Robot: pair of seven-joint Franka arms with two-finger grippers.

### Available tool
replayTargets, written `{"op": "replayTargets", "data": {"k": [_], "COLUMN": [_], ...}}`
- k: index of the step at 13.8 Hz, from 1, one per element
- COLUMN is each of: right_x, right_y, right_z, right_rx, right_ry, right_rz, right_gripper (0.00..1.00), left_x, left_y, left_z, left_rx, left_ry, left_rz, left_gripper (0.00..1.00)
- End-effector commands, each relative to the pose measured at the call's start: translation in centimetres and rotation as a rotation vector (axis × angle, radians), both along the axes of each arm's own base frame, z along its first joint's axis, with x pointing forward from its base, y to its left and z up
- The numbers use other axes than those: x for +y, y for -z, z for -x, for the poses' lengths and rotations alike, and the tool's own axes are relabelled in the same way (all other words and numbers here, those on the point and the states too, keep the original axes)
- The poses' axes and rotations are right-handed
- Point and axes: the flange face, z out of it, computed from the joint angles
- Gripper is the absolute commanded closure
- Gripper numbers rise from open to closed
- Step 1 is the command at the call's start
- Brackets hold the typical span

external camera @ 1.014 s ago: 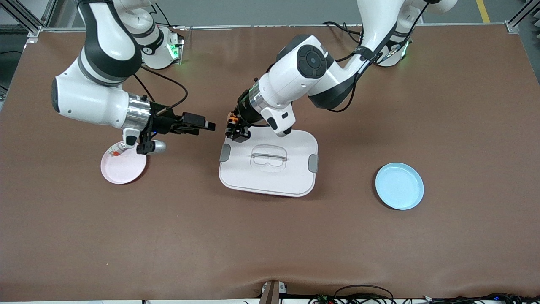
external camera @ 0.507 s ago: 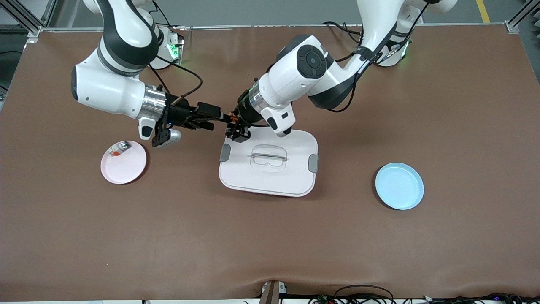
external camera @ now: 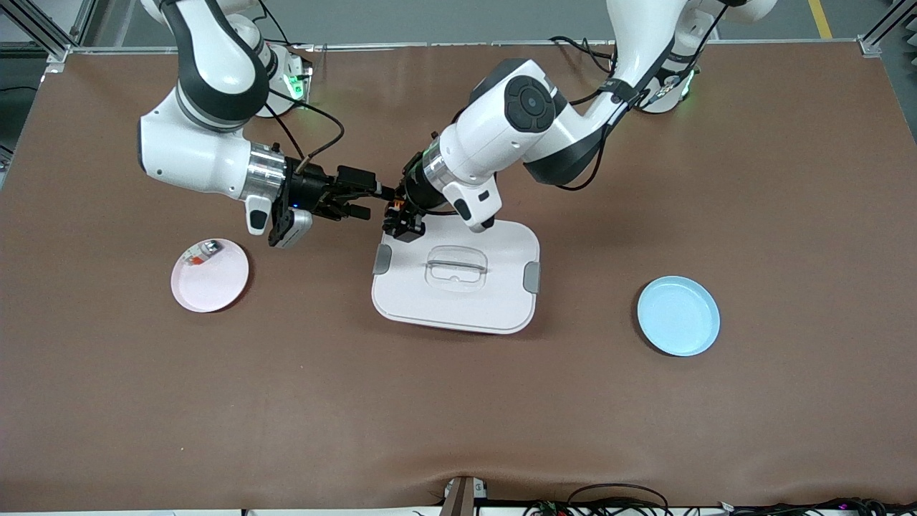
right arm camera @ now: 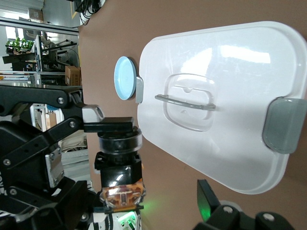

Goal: Transfer orange switch to right arm and place
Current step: 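Close the right gripper on the switch held by the left gripper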

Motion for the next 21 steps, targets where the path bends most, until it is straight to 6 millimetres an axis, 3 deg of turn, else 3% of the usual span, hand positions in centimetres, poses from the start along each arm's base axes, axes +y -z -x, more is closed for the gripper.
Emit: {"op": "replayTargets", "data": {"k": [1,8,9,11,13,18,20,21], "right_x": [0.7,0.6,0.6,0.7,0.6,0.9,0.9,0.9], "right_y": [-0.4,-0.5,-0.5,-0.6,-0.7,-1.6,-1.5,-1.6], "right_z": [1.3,1.2,1.2,1.2,1.0,0.4,0.3,0.4], "right_rx": [-0.011,-0.012,-0.011,-0.013,-0.017,-0.034,-0.049,-0.058], "right_ry": [0.031,0.037,0.038,0.037,0.04,0.039,0.028,0.023], "right_rz": [-0.041,-0.049,-0.049,-0.05,-0.051,-0.061,-0.06,-0.06], "right_gripper": [0.0,0.0,0.05,0.32,0.5,0.6,0.9,1.0], "left_x": [-0.2,-0.3,-0.2,-0.2,-0.2,-0.2,-0.2,-0.1], "left_y": [-0.8,-0.8,-0.8,-0.8,-0.8,-0.9,-0.9,-0.9], "left_z": [-0.1,0.0,-0.1,-0.1,-0.1,-0.1,-0.1,-0.1], "left_rx": [-0.02,-0.02,-0.022,-0.021,-0.021,-0.025,-0.025,-0.034], "left_ry": [-0.014,-0.013,-0.013,-0.013,-0.013,-0.011,-0.011,-0.007], "left_rz": [0.001,0.001,0.001,0.001,0.001,0.0,0.0,-0.006], "left_gripper": [0.76,0.76,0.76,0.76,0.76,0.76,0.76,0.76]}}
